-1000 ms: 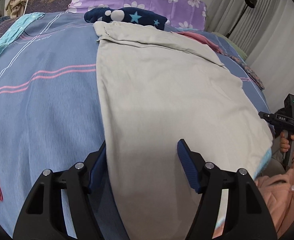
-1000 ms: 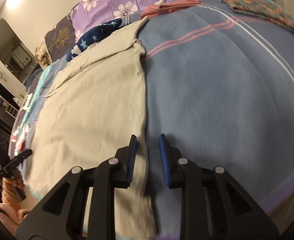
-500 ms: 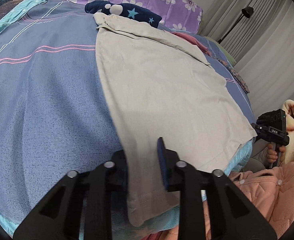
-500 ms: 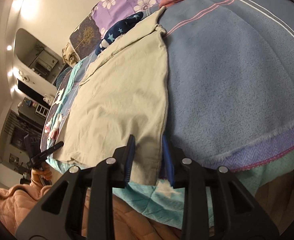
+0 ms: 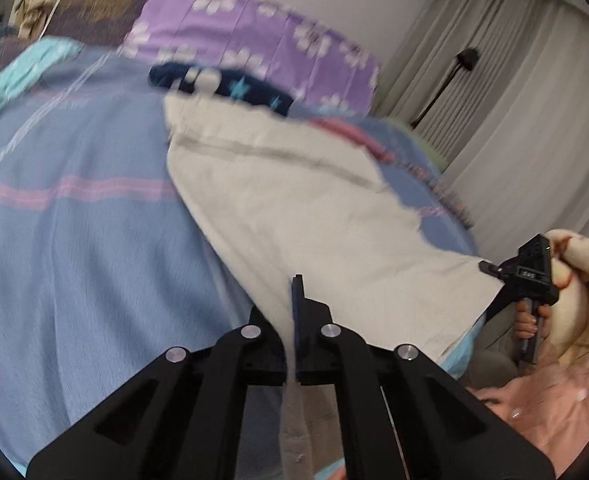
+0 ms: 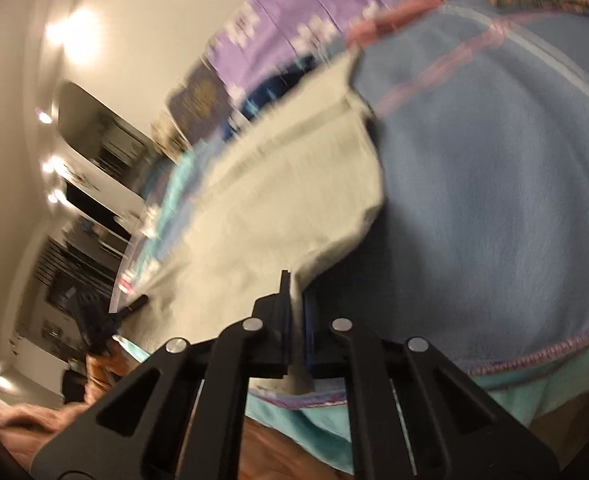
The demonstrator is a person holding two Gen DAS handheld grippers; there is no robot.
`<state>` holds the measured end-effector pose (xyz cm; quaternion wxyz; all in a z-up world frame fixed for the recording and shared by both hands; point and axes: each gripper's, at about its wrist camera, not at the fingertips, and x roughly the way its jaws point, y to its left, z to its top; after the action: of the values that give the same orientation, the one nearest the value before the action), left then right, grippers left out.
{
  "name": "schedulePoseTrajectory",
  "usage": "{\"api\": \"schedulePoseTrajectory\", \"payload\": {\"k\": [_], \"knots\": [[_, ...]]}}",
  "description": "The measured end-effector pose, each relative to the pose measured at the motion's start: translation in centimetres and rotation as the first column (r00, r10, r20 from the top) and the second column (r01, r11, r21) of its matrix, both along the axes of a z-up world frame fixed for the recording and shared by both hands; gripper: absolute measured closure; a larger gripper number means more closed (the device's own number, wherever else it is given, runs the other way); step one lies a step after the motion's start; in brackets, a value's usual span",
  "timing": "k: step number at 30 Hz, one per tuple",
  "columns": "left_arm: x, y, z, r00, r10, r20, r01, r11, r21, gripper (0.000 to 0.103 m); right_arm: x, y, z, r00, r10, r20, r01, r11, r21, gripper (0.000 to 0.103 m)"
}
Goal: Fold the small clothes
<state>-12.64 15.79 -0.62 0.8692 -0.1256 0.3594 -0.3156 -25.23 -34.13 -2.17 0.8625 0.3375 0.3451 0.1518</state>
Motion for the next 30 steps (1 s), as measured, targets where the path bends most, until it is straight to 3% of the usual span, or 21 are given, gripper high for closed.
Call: {"api": "schedulePoseTrajectory", "payload": {"k": [3,5,9,11,18,21,25,30], "knots": [[-0.9,-0.3,4.2,0.993,-0.005,0.122,0.008,1.000,-0.022,0.102,-0.9,0.4,4.5,0.988,0.017,0.152,-0.019,1.000,0.009,0.098],[-2.2,-0.2,6.9,0.980,0.001,0.198,0.005,1.000,-0.030,0.102,-2.1,0.8,7.3,0.973,0.010,0.231,-0.003,0.999,-0.032,0.098],[-5.2,0.3,9.3,0.962,0.007,0.272,0.003,0.999,-0.038,0.102,-5.9,1.1,10.7,0.946,-0.012,0.324,0.061,0.988,-0.143,0.098],[-5.7,0.6,8.8,0.967,0.024,0.253,-0.015,0.999,-0.039,0.101,-6.6,0.9,10.5,0.949,-0.034,0.314,0.093,0.981,-0.173,0.098],[-2.6,-0.1,5.4,0.995,0.044,0.093,-0.039,0.998,-0.050,0.101,-2.7,0.3,6.1,0.986,-0.059,0.158,0.075,0.993,-0.094,0.098],[-1.9,-0.9,5.7,0.995,0.036,0.097,-0.034,0.999,-0.016,0.101,-1.4,0.4,6.4,0.984,-0.052,0.168,0.071,0.991,-0.109,0.098],[-0.4,-1.2,6.6,0.994,0.046,0.095,-0.043,0.999,-0.031,0.101,1.3,-0.2,7.3,0.983,-0.069,0.173,0.087,0.992,-0.096,0.098],[4.3,-1.9,7.9,0.994,0.086,0.073,-0.082,0.995,-0.051,0.101,7.1,-1.7,8.4,0.979,-0.109,0.171,0.124,0.989,-0.084,0.098]]}}
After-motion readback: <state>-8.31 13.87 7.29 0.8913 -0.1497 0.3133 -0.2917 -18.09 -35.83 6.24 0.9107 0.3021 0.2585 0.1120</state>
